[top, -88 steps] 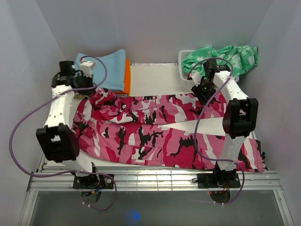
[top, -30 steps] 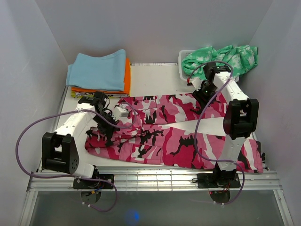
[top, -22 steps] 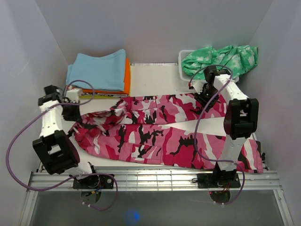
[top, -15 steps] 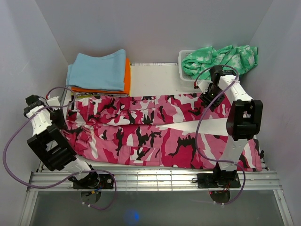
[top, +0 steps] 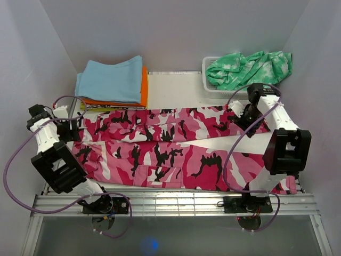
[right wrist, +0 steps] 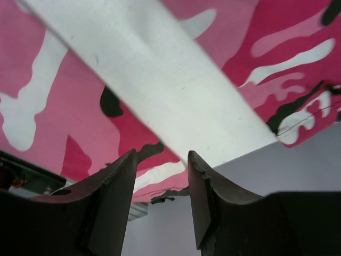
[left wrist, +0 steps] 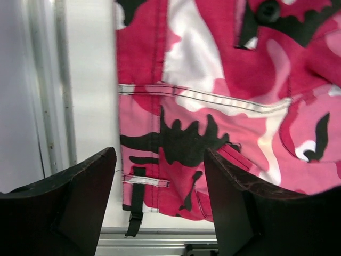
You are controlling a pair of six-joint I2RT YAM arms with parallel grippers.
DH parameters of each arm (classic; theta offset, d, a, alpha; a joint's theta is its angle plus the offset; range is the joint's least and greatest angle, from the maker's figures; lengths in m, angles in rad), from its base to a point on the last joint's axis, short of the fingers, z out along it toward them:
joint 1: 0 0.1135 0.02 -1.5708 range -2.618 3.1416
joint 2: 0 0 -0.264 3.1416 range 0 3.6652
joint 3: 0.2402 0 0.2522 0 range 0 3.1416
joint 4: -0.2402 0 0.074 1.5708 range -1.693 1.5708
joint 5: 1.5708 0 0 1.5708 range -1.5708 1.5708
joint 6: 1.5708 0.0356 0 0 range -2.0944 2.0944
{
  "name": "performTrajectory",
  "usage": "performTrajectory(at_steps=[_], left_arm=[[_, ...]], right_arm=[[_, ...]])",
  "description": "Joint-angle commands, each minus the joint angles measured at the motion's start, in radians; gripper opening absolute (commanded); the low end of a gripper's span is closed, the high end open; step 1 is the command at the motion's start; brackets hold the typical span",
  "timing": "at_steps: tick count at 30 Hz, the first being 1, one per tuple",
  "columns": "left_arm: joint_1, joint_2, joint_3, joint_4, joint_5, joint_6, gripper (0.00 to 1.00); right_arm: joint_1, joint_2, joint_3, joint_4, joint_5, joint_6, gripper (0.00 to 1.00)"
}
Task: Fold and stack the trousers
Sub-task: Flatten the trousers out
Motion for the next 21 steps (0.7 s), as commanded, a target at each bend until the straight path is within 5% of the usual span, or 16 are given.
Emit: performTrajectory(at_steps=[1,10,21], left_arm=[[-0.035,-0.05,0.005,-0.096,0.11,0.105,0.74],[-0.184,-0.058,-0.231,-0.125,0.012,0.155,0.49],[-0.061,0.122,-0.187,-0.033,-0.215,0.098,0.34]], right_arm=[[-0.055,-0.07,-0.102,-0.092,0.001,-0.113,0.49],[-0.141,-0.13,-0.363,-0.02,0.068,-0.185,0.48],[-0.06,0.056,-0.314,0.246,0.074,-0.041,0.42]])
